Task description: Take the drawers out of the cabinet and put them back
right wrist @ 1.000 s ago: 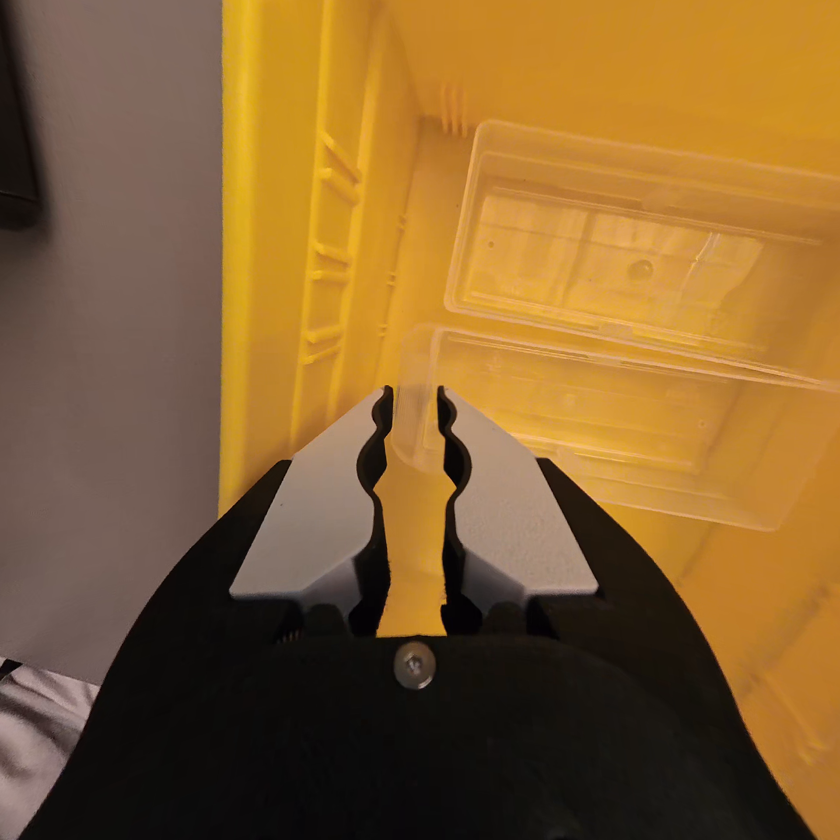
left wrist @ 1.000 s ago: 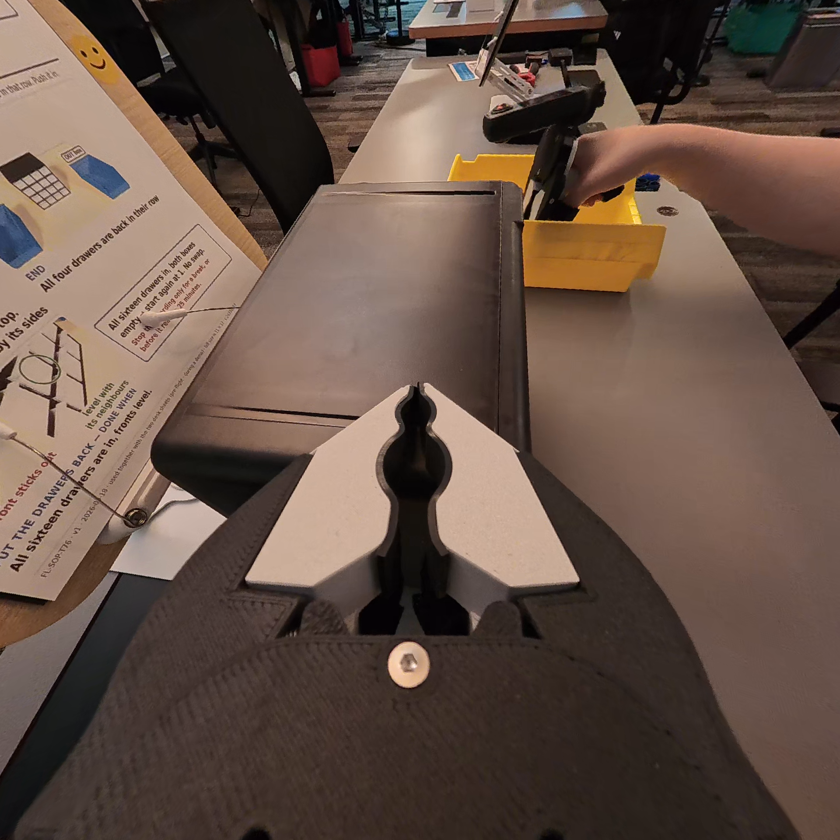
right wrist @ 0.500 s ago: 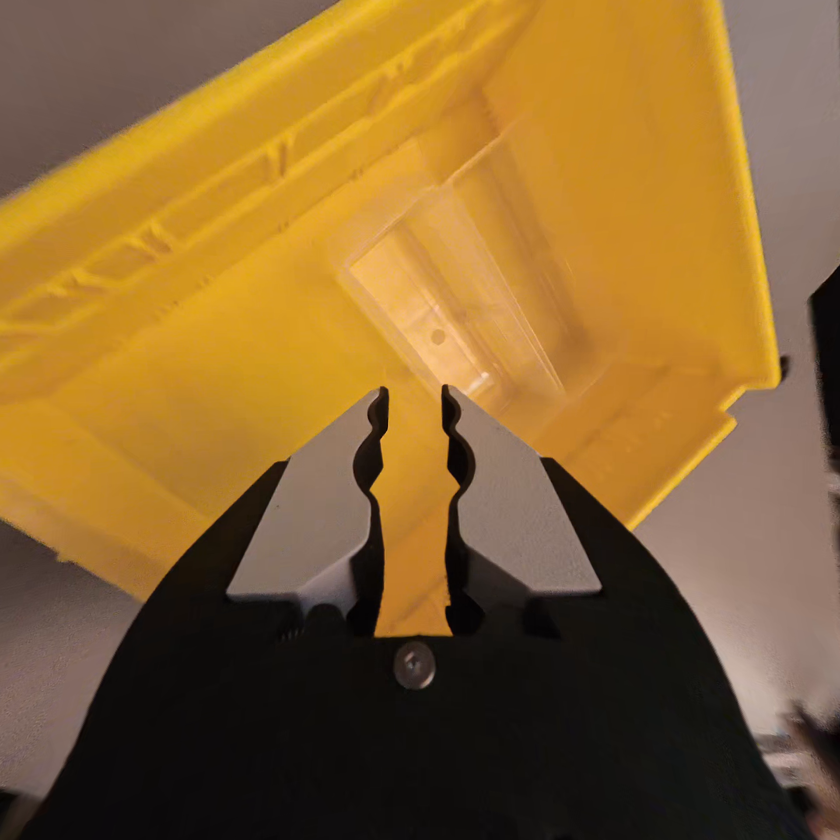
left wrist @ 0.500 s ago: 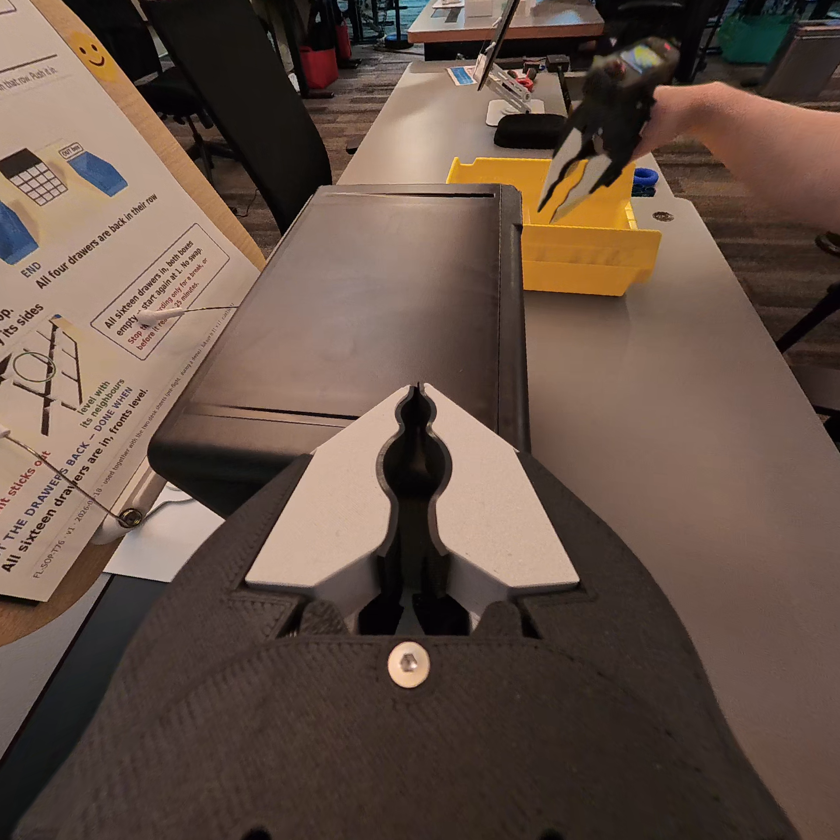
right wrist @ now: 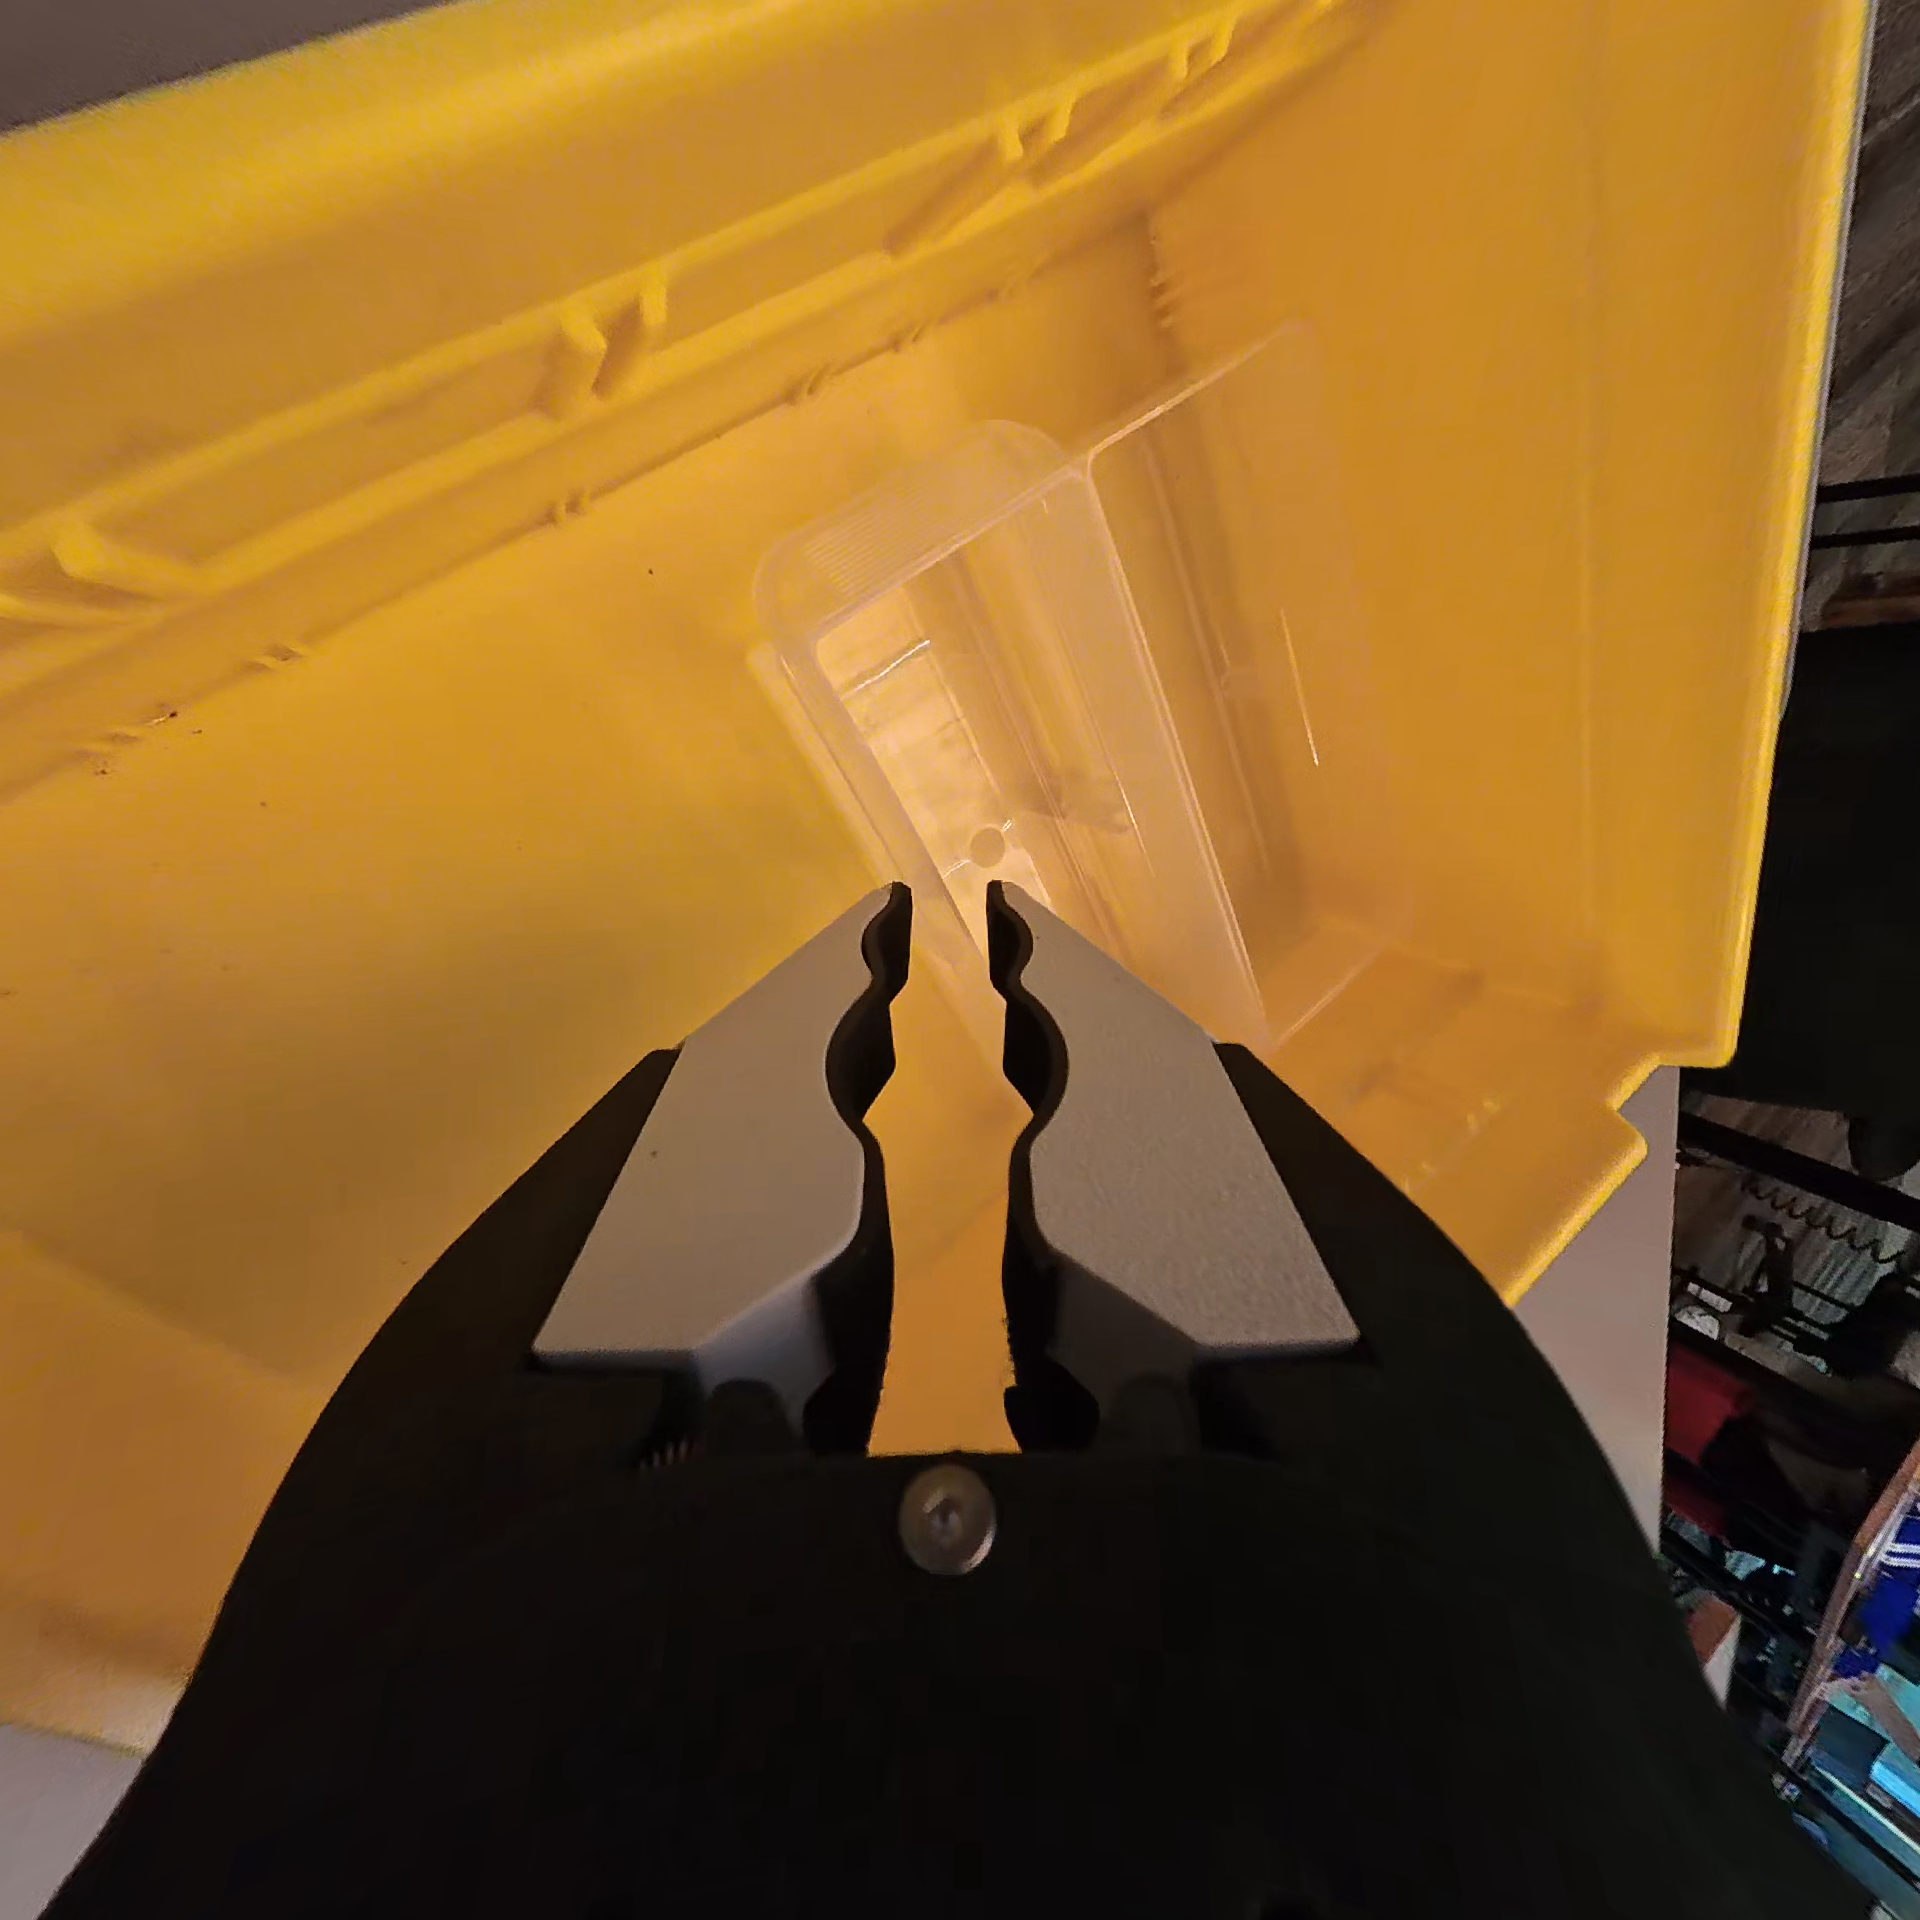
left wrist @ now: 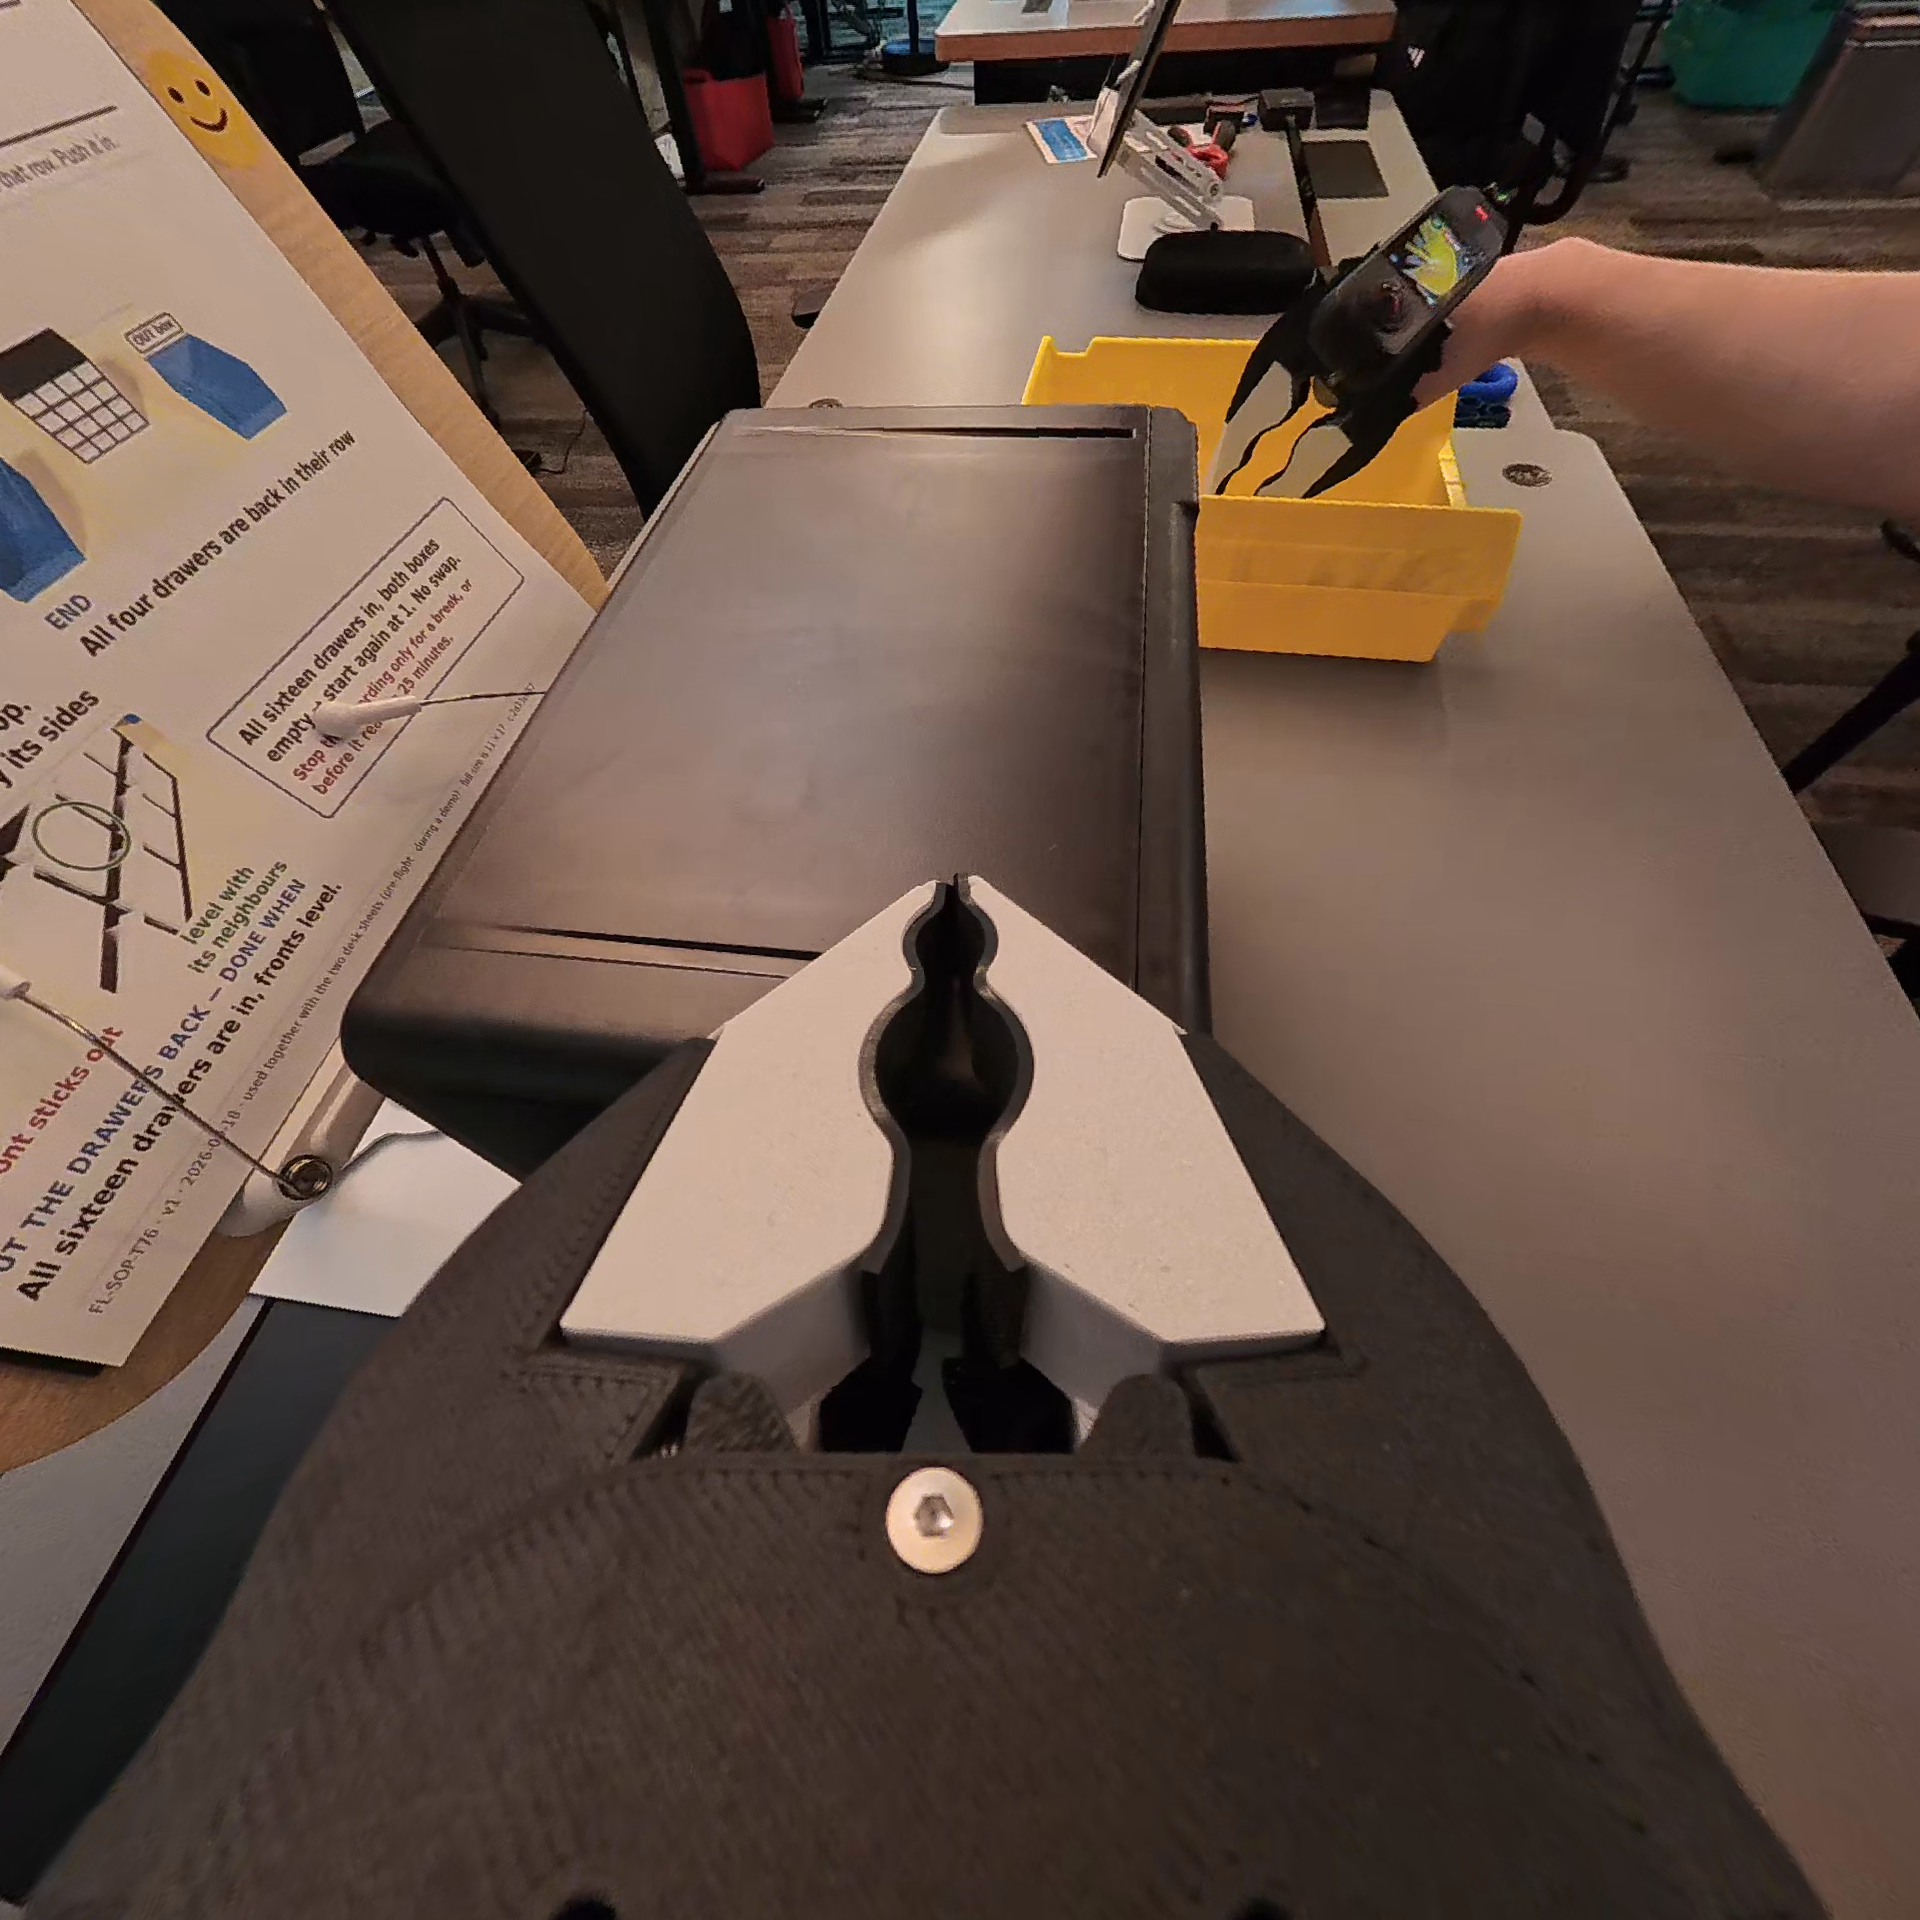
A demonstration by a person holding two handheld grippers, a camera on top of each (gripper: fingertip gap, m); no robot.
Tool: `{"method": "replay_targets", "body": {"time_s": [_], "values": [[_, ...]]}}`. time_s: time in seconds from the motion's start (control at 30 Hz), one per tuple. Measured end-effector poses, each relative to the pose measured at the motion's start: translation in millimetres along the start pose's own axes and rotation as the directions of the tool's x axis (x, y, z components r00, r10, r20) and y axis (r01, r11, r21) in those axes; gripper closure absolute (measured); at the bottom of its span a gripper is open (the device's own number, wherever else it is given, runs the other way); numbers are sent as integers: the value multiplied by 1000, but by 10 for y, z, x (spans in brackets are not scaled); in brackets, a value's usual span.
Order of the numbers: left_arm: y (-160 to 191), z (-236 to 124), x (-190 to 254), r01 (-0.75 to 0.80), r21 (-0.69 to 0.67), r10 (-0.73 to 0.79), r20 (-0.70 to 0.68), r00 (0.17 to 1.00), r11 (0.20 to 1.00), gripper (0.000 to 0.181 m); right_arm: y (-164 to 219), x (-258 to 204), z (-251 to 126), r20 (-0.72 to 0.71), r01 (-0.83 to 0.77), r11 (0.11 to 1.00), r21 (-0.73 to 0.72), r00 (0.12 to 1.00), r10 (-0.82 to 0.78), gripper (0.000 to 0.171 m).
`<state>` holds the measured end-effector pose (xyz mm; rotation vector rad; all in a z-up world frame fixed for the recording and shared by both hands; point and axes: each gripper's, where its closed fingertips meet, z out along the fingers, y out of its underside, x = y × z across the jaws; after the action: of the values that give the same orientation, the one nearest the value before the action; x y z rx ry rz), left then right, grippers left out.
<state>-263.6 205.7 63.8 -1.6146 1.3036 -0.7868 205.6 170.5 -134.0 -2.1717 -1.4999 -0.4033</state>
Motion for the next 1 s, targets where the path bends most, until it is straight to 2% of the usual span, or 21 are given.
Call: {"method": "replay_targets", "body": {"time_s": [0.1,0.2,0.33,0.4,0.5,0.57,0.63,0.7,0.77,0.87,1.0], "values": [[0,0,-1,-1,0,1,-1,1000,1000,181,56,-19,-22,-6,10,1000,-28,1000,-10,154],[0,0,0,-5,-1,5,-2,1000,1000,181,50,-7,-201,-35,-5,1000,2,999,5,151],[-1,-1,0,1,6,-1,-5,1000,1000,181,-108,304,-834,-232,-46,995,92,970,66,151],[-1,1,0,1,8,-1,-6,1000,1000,181,-378,547,-1375,-415,-52,980,191,901,128,152],[-1,0,1,2,9,-2,-3,1000,1000,181,-959,646,-2230,-706,66,945,320,683,191,151],[-1,0,1,-2,6,2,-2,1000,1000,181,-1510,344,-2414,-734,183,886,427,642,221,152],[-2,1,1,0,5,0,-2,1000,1000,181,-2043,-59,-2260,-713,269,828,492,670,206,150],[-2,0,2,6,9,-6,-3,1000,1000,181,-2483,-455,-1894,-717,362,806,468,688,107,150],[-2,-2,3,17,14,-17,-8,1000,1000,181,-2809,-718,-1556,-778,475,788,391,629,6,149],[-2,-2,2,22,12,-22,-9,1000,1000,181,-3153,-916,-1090,-789,537,770,345,610,-72,148],[-1,0,2,5,-9,-5,-2,1000,1000,181,-3382,-914,-686,-790,555,771,312,602,-114,146]]}}
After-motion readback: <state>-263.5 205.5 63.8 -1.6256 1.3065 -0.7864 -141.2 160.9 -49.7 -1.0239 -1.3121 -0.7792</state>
